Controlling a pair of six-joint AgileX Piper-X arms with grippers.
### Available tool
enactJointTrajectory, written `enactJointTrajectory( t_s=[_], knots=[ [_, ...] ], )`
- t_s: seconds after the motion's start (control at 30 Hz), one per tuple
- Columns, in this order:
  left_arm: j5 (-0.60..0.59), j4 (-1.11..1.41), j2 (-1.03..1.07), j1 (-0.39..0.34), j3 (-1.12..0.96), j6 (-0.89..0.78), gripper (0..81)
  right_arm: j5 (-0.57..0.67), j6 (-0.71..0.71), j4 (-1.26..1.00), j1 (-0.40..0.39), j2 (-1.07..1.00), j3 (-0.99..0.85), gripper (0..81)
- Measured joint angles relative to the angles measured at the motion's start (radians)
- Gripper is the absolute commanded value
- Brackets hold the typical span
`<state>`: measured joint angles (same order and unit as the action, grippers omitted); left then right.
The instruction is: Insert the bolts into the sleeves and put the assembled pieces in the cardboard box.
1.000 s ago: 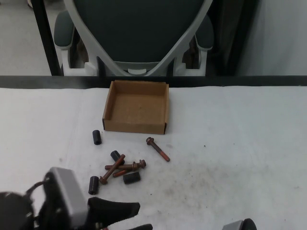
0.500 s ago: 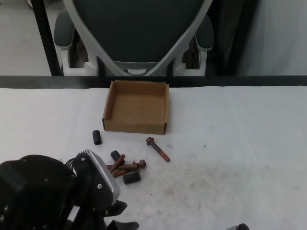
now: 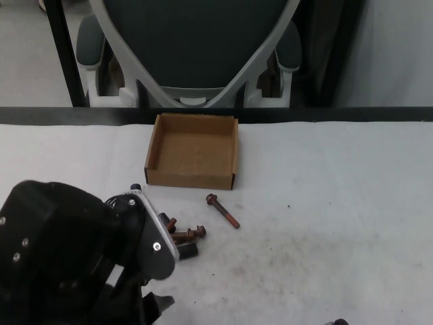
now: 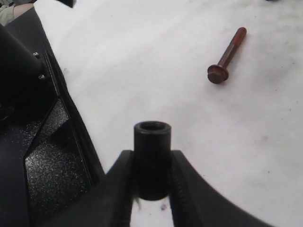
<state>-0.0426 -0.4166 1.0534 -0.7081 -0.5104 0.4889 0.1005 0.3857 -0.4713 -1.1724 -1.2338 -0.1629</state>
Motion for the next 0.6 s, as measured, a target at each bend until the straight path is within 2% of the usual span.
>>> enactJointTrajectory(
  t_s=[0.03, 0.07, 0.1, 0.17, 0.2, 0.43, 0.6],
  knots=[
    [0.023, -0.040, 0.000, 0.000, -0.003, 0.190, 37.5, 0.000, 0.002, 0.000, 0.000, 0.000, 0.000, 0.2],
    [0.030, -0.059, 0.000, 0.000, -0.003, 0.262, 37.5, 0.000, 0.002, 0.000, 0.000, 0.000, 0.000, 0.2],
    [0.032, -0.063, 0.000, 0.000, -0.003, 0.262, 37.5, 0.000, 0.001, 0.000, 0.000, 0.000, 0.000, 0.2],
    [0.049, -0.097, 0.000, 0.000, -0.003, 0.391, 37.5, 0.000, 0.004, 0.000, 0.000, 0.000, 0.000, 0.2],
    [0.049, -0.097, 0.000, 0.000, -0.003, 0.403, 37.5, 0.000, 0.004, 0.000, 0.000, 0.000, 0.000, 0.2],
    [0.095, -0.212, 0.000, 0.000, -0.003, 0.801, 37.5, 0.000, 0.012, 0.000, 0.000, 0.000, 0.000, 0.2],
    [0.097, -0.224, 0.000, 0.000, -0.003, 0.925, 37.5, 0.000, 0.012, 0.000, 0.000, 0.000, 0.000, 0.2]
  ],
)
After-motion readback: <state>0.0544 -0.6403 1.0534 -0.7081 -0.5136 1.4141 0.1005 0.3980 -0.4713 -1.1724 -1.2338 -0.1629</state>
